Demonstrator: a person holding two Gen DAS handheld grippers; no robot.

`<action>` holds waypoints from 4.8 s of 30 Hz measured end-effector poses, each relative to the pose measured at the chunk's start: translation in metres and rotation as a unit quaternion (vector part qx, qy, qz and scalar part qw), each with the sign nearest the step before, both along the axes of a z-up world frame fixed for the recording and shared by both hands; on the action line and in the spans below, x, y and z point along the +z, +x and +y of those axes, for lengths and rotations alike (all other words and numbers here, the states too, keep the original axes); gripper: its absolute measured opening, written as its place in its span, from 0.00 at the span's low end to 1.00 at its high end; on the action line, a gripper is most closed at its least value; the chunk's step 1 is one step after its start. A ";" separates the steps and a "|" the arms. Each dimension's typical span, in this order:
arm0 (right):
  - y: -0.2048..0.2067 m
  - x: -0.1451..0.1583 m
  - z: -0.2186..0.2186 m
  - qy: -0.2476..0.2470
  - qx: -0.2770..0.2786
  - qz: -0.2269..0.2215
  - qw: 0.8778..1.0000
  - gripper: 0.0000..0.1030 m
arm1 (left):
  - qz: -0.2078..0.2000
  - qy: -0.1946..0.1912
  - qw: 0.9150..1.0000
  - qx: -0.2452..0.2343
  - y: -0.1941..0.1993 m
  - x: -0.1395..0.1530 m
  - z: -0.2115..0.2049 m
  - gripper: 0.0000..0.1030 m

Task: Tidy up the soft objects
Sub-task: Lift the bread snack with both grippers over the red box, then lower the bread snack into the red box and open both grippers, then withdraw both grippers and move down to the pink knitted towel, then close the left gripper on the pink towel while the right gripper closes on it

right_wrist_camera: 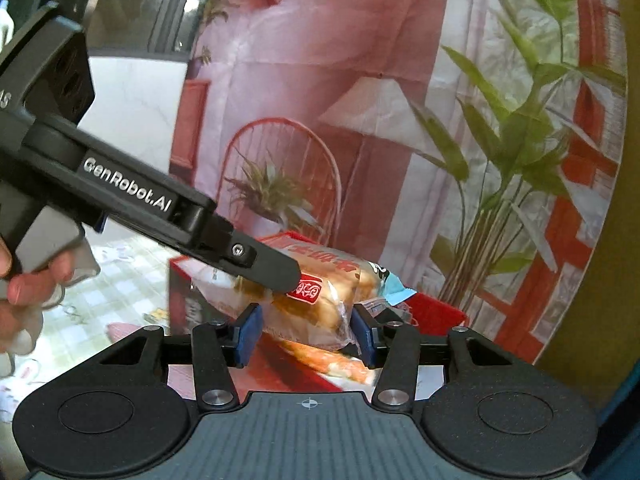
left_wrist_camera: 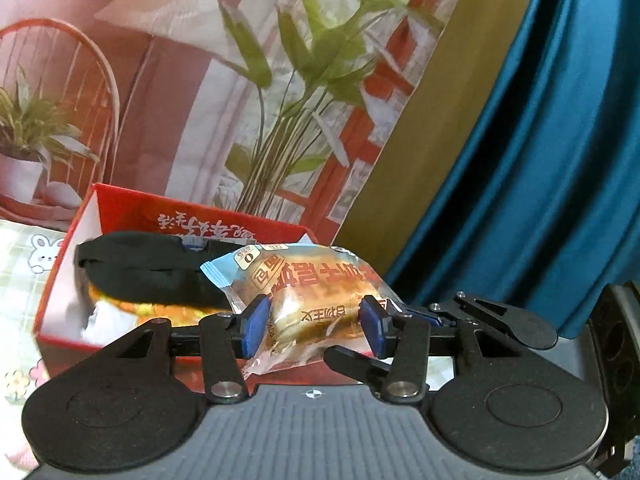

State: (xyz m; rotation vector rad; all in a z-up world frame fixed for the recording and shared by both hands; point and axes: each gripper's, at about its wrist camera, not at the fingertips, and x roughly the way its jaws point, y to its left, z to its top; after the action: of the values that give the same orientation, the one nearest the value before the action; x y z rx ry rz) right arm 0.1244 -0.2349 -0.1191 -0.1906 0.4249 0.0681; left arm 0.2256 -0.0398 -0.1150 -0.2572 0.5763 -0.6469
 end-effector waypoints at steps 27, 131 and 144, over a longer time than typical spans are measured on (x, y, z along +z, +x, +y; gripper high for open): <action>0.086 -0.027 -0.066 0.133 -0.071 0.139 0.979 0.04 | 0.003 0.120 0.990 0.071 0.059 -0.011 -0.009 0.52; -0.066 -0.153 0.001 0.190 -0.150 0.131 0.961 0.17 | 0.058 0.170 0.980 0.086 -0.096 -0.138 0.046 0.34; -0.066 -0.154 0.003 0.175 -0.142 0.124 0.966 0.18 | 0.050 0.155 0.983 0.087 -0.101 -0.143 0.052 0.34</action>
State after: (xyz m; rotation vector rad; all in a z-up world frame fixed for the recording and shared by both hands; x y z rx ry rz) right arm 0.0579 -0.2318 -0.2731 0.2307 0.6773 -0.1164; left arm 0.1250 0.0124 -0.2577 -0.0456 0.7328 -0.3700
